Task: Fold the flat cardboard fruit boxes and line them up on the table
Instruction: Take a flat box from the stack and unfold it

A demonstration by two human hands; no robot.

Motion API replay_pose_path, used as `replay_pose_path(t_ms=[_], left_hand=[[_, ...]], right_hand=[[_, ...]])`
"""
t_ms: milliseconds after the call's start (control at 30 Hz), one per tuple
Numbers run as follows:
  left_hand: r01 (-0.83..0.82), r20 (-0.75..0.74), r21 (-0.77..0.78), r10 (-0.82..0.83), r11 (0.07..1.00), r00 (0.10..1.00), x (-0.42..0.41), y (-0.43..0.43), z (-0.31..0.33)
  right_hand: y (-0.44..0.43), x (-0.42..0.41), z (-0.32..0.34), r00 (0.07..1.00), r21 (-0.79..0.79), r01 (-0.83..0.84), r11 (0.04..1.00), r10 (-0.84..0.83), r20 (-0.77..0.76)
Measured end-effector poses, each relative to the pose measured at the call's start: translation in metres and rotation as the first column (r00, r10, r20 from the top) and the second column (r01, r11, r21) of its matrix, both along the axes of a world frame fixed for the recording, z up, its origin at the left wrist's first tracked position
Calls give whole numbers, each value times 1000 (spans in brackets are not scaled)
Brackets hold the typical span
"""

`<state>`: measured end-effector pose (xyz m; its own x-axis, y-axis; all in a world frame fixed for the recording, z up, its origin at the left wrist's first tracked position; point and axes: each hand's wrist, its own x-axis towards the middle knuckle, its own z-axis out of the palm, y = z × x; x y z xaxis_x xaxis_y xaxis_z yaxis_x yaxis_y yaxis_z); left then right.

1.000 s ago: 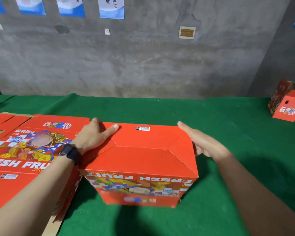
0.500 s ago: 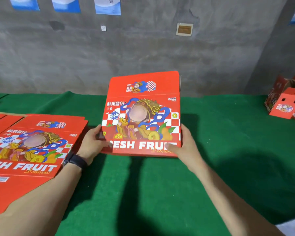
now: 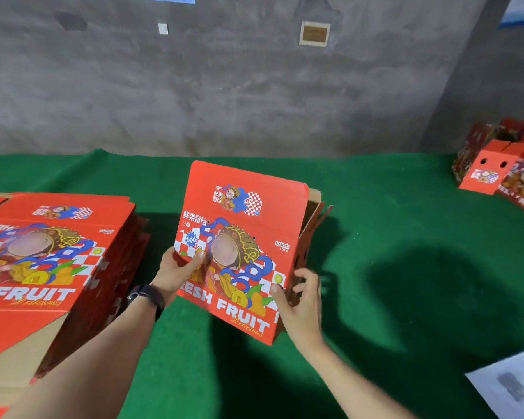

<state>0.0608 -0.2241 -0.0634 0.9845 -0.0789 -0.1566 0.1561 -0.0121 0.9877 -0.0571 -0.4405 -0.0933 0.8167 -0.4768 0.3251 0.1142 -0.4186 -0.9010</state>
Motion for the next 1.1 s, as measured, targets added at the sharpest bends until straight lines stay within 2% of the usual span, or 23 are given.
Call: replay_pose_path(t_ms=[67, 133, 200, 233, 333, 433, 500, 567, 633, 700, 767, 833, 933, 1000, 1100], left_hand=[[15, -29, 1, -15, 1000, 999, 0, 0, -6], [-31, -83, 138, 43, 990, 996, 0, 0, -15], [-88, -98, 331, 127, 939, 987, -4, -6, -19], [-68, -109, 340, 112, 938, 988, -6, -12, -20], [26, -100, 110, -15, 994, 995, -14, -34, -10], [-62, -67, -149, 52, 987, 996, -26, -43, 22], [-67, -12, -241, 66, 968, 998, -31, -43, 44], [-31, 72, -241, 50, 970, 996, -32, -44, 63], [-7, 87, -211, 26, 977, 996, -30, -50, 76], [21, 103, -78, -13, 997, 995, -30, -60, 83], [12, 118, 131, -28, 991, 993, -30, -70, 84], [-4, 127, 218, -24, 976, 992, -30, -72, 86], [100, 117, 77, -109, 992, 987, -27, -65, 88], [197, 114, -16, -194, 980, 974, -26, -60, 85], [243, 65, -103, -237, 965, 969, -25, -74, 82]], right_hand=[[-1, -3, -4, 996, 50, -65, 997, 67, -56], [2, -6, -8, 986, 100, -148, 984, 155, -64], [10, -8, -10, 980, 13, -198, 980, 198, -16], [16, -8, -10, 974, -59, -228, 972, 228, -8], [36, -6, -12, 955, -205, -296, 933, 291, -53], [42, 4, -16, 989, -175, -149, 973, 149, -12], [35, 12, -13, 997, -195, -79, 978, 72, -41], [26, 19, -11, 991, -266, -105, 958, 78, -111], [22, 24, -12, 982, -343, -158, 926, 109, -156], [22, 28, -13, 969, -393, -210, 895, 137, -207], [22, 30, -14, 942, -420, -278, 864, 158, -297], [19, 31, -15, 918, -472, -328, 818, 159, -362], [16, 27, -18, 910, -584, -332, 741, 89, -405], [14, 18, -23, 920, -635, -273, 722, 4, -392], [13, 3, -25, 927, -686, -144, 713, -146, -347]])
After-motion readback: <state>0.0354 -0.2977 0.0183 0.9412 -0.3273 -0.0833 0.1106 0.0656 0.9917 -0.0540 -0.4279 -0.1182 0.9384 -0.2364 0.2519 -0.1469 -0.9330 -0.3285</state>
